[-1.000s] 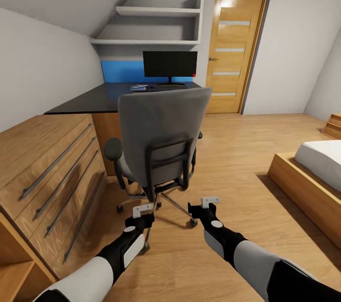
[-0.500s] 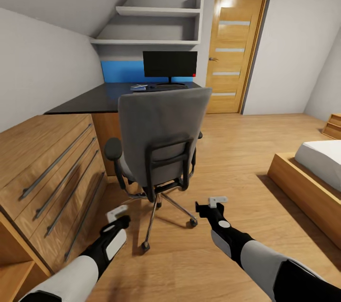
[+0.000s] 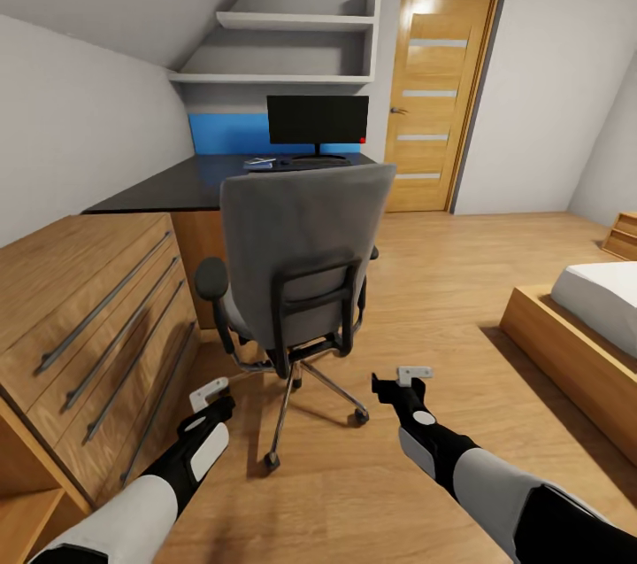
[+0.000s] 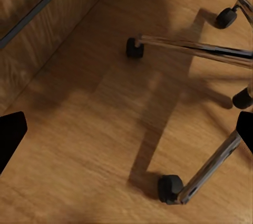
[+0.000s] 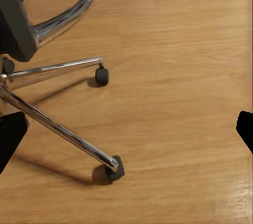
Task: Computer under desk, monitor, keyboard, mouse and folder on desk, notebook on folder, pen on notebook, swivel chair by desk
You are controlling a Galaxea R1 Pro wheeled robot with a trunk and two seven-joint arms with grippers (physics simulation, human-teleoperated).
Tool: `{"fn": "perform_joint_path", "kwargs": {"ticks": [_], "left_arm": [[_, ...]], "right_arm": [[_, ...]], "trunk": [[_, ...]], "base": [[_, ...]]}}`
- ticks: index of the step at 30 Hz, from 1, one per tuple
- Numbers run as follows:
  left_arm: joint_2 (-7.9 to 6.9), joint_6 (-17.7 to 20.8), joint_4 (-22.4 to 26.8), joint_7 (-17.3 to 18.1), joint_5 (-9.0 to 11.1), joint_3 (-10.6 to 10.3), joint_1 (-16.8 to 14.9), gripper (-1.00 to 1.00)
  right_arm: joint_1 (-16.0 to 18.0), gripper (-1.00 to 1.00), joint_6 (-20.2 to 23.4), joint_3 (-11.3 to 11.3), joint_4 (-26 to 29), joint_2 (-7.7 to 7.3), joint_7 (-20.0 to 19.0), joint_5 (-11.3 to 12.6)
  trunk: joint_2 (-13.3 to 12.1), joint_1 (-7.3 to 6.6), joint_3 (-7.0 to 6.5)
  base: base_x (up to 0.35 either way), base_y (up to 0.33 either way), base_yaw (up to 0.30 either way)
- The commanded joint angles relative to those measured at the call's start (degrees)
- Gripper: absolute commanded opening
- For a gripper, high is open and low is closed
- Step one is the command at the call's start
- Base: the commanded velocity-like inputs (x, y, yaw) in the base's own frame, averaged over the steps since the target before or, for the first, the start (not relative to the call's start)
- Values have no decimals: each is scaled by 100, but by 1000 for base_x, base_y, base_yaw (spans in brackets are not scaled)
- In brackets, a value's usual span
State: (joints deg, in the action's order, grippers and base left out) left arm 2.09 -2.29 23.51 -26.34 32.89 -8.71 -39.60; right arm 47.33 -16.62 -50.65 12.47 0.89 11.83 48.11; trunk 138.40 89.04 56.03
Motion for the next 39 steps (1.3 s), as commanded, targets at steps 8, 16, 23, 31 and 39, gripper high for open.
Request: {"fn": "perform_joint_path", "kwargs": {"ticks": [8, 16, 23, 31, 39], "left_arm": [[-4, -68, 21, -21, 51, -58, -3, 100], [-10, -70, 22, -28, 51, -45, -3, 100], [-8, -70, 22, -29, 55, -45, -3, 100], [-7, -75, 22, -30, 59, -43, -3, 100], [-7, -85, 22, -30, 60, -43, -5, 100]], "right_arm": [[5, 100, -81, 6, 1, -165, 45, 49], [5, 100, -93, 108, 1, -231, 50, 115], [5, 100, -97, 456, 1, -357, 40, 441], [5, 100, -100, 529, 1, -421, 44, 526], [5, 100, -104, 666, 1, -430, 40, 541]], "trunk": [[2, -1, 5], [2, -1, 5], [2, -1, 5], [2, -1, 5], [2, -1, 5]], "base": [[193, 0, 0], [57, 0, 0], [221, 0, 0], [71, 0, 0], [157, 0, 0]]}}
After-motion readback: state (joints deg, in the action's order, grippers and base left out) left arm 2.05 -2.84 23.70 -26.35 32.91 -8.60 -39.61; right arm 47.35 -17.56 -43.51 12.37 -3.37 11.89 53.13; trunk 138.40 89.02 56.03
